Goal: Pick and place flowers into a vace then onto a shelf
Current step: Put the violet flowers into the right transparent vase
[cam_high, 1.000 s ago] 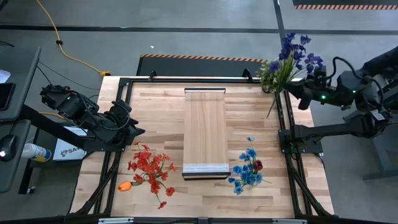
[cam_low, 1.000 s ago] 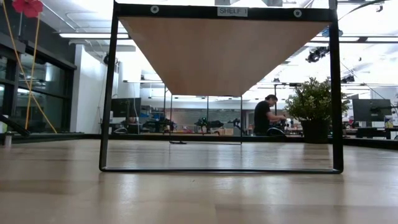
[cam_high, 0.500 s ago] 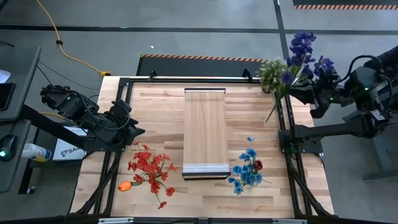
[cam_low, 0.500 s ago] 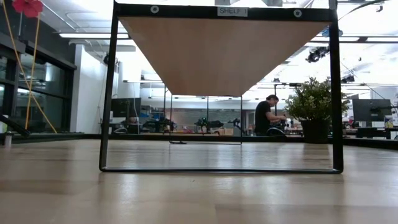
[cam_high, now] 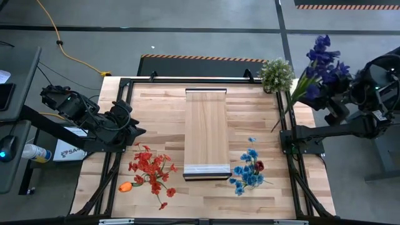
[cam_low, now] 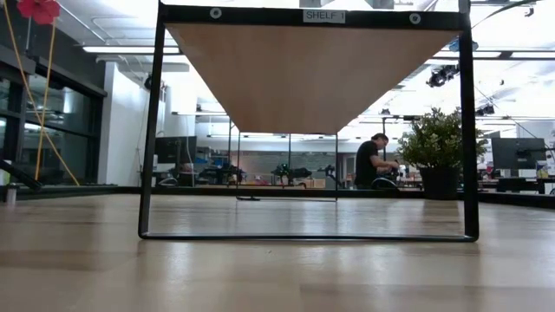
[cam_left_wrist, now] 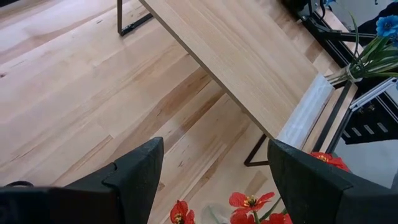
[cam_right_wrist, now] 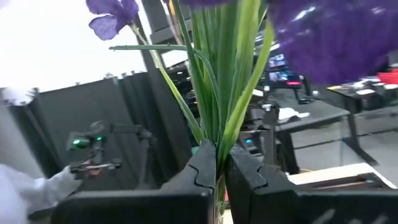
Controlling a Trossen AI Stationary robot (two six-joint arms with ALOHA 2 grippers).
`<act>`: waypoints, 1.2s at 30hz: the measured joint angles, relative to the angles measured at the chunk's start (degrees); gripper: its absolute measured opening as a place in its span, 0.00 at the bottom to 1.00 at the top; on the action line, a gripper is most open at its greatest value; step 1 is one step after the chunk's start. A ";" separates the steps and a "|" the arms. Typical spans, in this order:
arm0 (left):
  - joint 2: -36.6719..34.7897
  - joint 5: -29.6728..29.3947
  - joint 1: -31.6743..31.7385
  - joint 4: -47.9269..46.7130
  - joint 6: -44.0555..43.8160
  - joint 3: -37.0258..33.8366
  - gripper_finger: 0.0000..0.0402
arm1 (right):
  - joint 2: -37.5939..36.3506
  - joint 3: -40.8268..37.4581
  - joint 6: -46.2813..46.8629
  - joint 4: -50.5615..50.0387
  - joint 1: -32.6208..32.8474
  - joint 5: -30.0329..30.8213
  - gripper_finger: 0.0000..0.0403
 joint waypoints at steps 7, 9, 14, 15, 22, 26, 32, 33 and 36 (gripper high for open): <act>0.00 -0.12 0.00 0.02 -0.07 -0.02 0.80 | 1.48 0.00 1.25 1.69 0.00 -3.98 0.02; 0.00 -0.15 -0.02 0.02 -0.07 0.01 0.80 | 2.37 0.00 1.54 1.51 0.00 -4.79 0.02; 0.00 -0.15 0.01 0.02 -0.11 -0.01 0.80 | 4.81 -0.11 2.56 3.40 0.13 -7.35 0.02; 0.00 -0.15 0.00 0.02 -0.10 0.01 0.79 | 5.39 -0.11 3.01 4.86 0.65 -8.03 0.02; 0.00 -0.17 0.00 0.02 -0.24 -0.01 0.80 | 8.29 -0.11 2.59 16.07 9.81 -11.45 0.02; 0.00 -0.19 0.00 0.04 -0.22 0.00 0.80 | 8.35 -0.11 -0.01 15.87 15.90 -6.76 0.02; 0.00 -0.17 -0.02 0.04 -1.36 0.01 0.80 | 8.35 -0.11 -4.03 15.52 25.27 0.73 0.02; 0.00 -0.13 -0.02 0.04 -1.36 0.00 0.80 | 8.45 -0.11 -4.50 15.34 26.80 2.45 0.02; 0.02 -0.02 0.00 0.04 -1.36 -0.02 0.80 | 8.78 -0.11 -5.91 15.00 31.25 7.46 0.02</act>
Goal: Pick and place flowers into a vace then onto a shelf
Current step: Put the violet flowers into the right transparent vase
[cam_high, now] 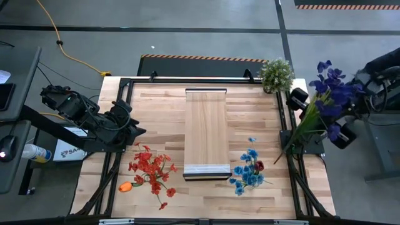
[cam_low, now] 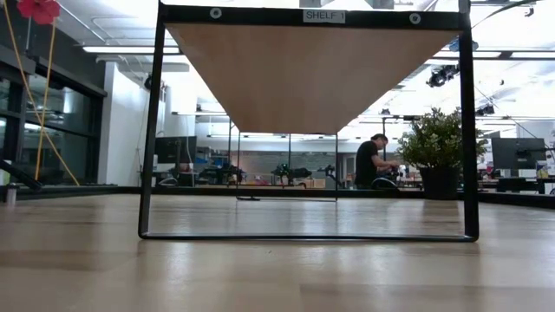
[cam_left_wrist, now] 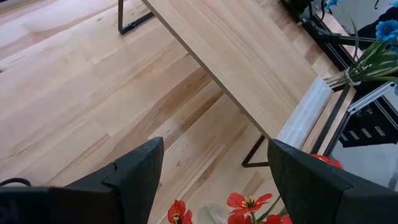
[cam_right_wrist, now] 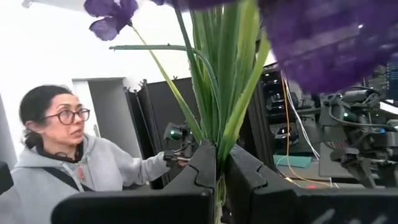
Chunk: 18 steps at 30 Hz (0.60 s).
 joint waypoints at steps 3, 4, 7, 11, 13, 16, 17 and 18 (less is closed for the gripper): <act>0.00 0.11 -0.01 0.00 0.00 0.02 0.80 | 0.89 0.04 -1.05 0.02 4.57 4.58 0.02; 0.00 0.12 -0.01 0.00 0.00 0.01 0.80 | 1.29 0.04 -1.38 0.02 6.15 6.35 0.02; 0.02 0.14 -0.01 0.00 0.00 0.00 0.80 | 2.79 0.05 -3.27 0.02 11.35 12.12 0.02; 0.02 0.14 -0.01 0.00 -0.02 0.01 0.80 | 5.00 0.09 -6.15 -0.05 18.69 21.67 0.02; 0.02 0.16 -0.01 0.00 -0.02 0.00 0.80 | 6.41 1.08 -7.94 -0.36 22.49 27.09 0.02; 0.02 0.16 -0.01 0.00 -0.02 0.02 0.80 | 9.15 4.52 -11.42 -0.93 28.61 34.33 0.02; 0.02 0.16 -0.01 0.00 -0.02 0.02 0.80 | 10.35 6.09 -12.31 -1.82 30.75 36.97 0.02; 0.02 0.16 -0.01 -0.02 -0.02 0.02 0.79 | 11.68 7.82 -12.94 -3.05 32.80 40.46 0.02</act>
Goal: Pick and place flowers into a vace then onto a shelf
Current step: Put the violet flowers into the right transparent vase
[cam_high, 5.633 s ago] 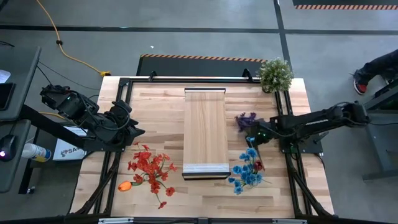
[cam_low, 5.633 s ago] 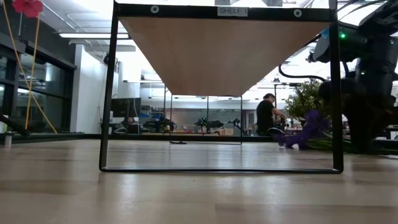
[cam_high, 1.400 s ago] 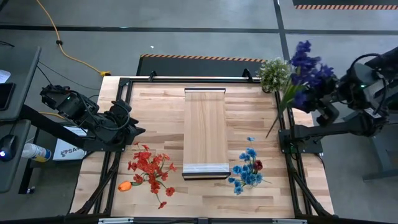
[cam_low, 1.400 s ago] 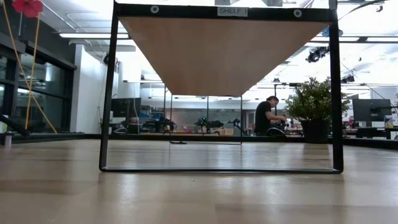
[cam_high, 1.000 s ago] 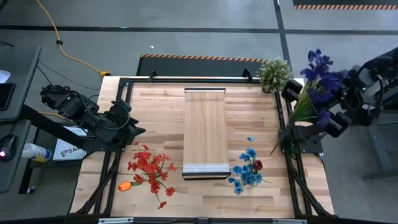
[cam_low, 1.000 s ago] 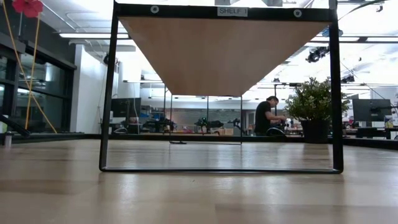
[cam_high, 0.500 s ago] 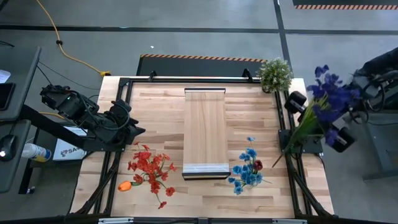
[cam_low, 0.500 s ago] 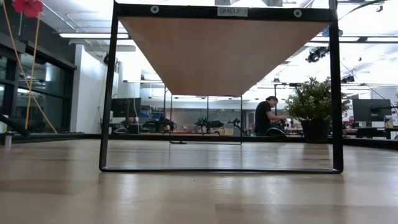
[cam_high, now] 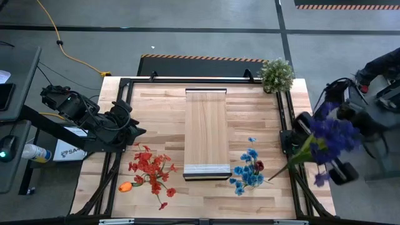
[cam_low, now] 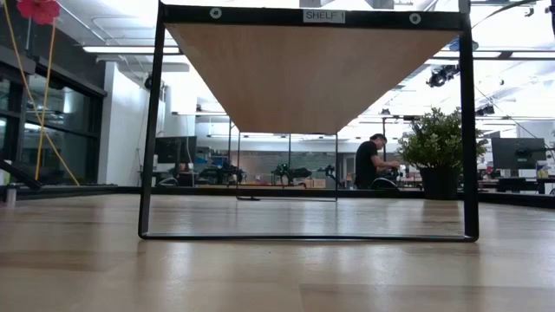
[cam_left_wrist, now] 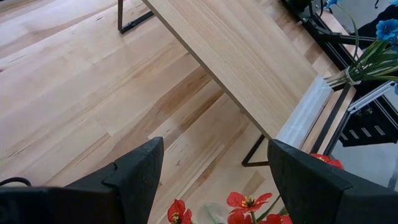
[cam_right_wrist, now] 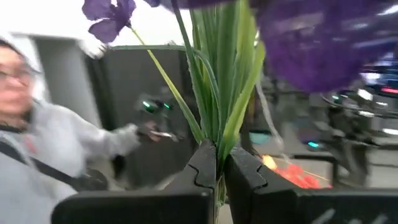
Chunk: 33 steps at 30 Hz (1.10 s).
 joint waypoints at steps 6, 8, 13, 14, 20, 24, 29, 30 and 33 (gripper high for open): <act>0.21 0.02 0.00 -0.01 0.08 0.00 0.80 | 9.48 11.61 -0.81 -10.45 11.18 22.10 0.02; 0.28 0.03 0.00 -0.01 0.09 0.00 0.80 | 12.69 14.97 -1.01 -12.08 14.04 28.47 0.02; 0.81 0.07 0.00 -0.03 0.18 0.00 0.80 | 20.41 21.81 -1.09 -13.84 19.88 43.03 0.02; 0.85 0.09 0.00 -0.01 0.24 0.00 0.80 | 21.79 22.95 -1.09 -13.90 20.92 45.59 0.02; 1.75 0.17 0.00 -0.03 0.24 0.00 0.79 | 28.39 27.82 -0.72 -13.70 25.70 58.54 0.02; 2.30 0.26 0.00 -0.01 0.24 0.00 0.80 | 31.09 28.94 -0.51 -12.14 26.50 58.35 0.02; 2.99 1.13 0.00 -0.02 0.21 0.00 0.80 | 32.59 29.06 0.34 -11.75 26.49 58.72 0.02; 3.10 1.42 0.00 0.02 0.21 0.00 0.79 | 32.77 29.07 0.46 -11.79 26.56 58.72 0.02; 3.35 2.22 0.00 -0.03 0.06 0.00 0.80 | 33.05 29.07 0.46 -11.87 27.06 58.72 0.02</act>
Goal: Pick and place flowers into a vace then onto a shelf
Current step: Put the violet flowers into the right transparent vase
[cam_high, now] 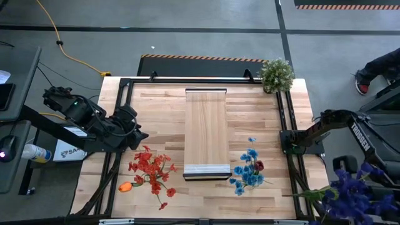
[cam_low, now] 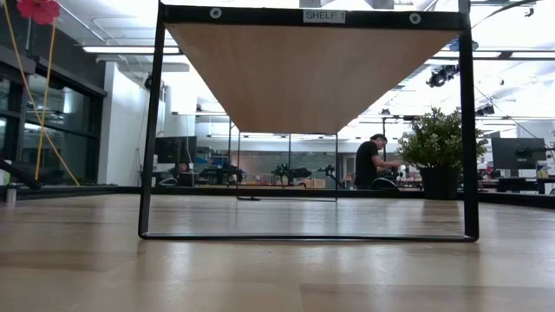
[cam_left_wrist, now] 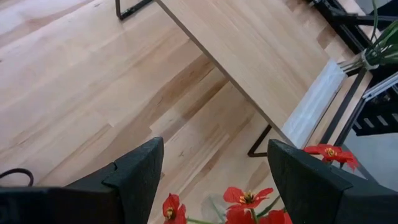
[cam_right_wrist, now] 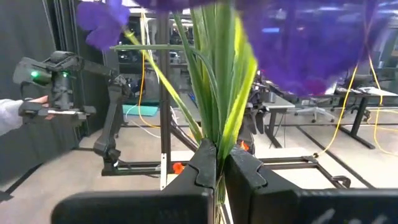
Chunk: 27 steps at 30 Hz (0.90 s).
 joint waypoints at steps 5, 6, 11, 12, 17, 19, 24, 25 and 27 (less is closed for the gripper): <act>0.33 0.58 0.00 0.00 -0.02 0.00 0.80 | 0.02 -0.33 0.07 -1.33 0.11 -0.04 0.02; 0.37 0.58 0.00 -0.01 -0.02 0.00 0.80 | 0.02 -0.33 0.33 -1.74 0.11 -0.02 0.01; 0.39 0.58 0.00 -0.02 0.24 0.00 0.80 | -0.41 -0.37 3.98 -5.99 -0.78 -0.07 0.01; 0.39 0.58 0.00 -0.02 0.26 0.00 0.80 | -0.61 -0.39 4.82 -7.05 -1.01 -0.10 0.01; 0.39 0.56 0.00 -0.02 0.40 0.00 0.79 | -1.42 -0.50 8.38 -12.54 -2.39 -0.09 0.01; 0.39 0.56 0.00 -0.02 0.40 0.00 0.80 | -1.76 -0.52 10.00 -14.50 -2.59 -0.16 0.01; 0.39 0.55 0.00 -0.02 0.61 0.00 0.80 | -2.95 -0.55 17.69 -23.49 -2.67 -0.18 0.00; 0.39 0.54 0.00 -0.02 1.14 0.00 0.80 | -3.25 -0.59 20.25 -26.14 -2.69 -0.15 0.00; 0.39 0.54 0.00 -0.02 1.58 0.00 0.79 | -4.01 -0.65 25.68 -31.29 -2.73 -0.19 0.00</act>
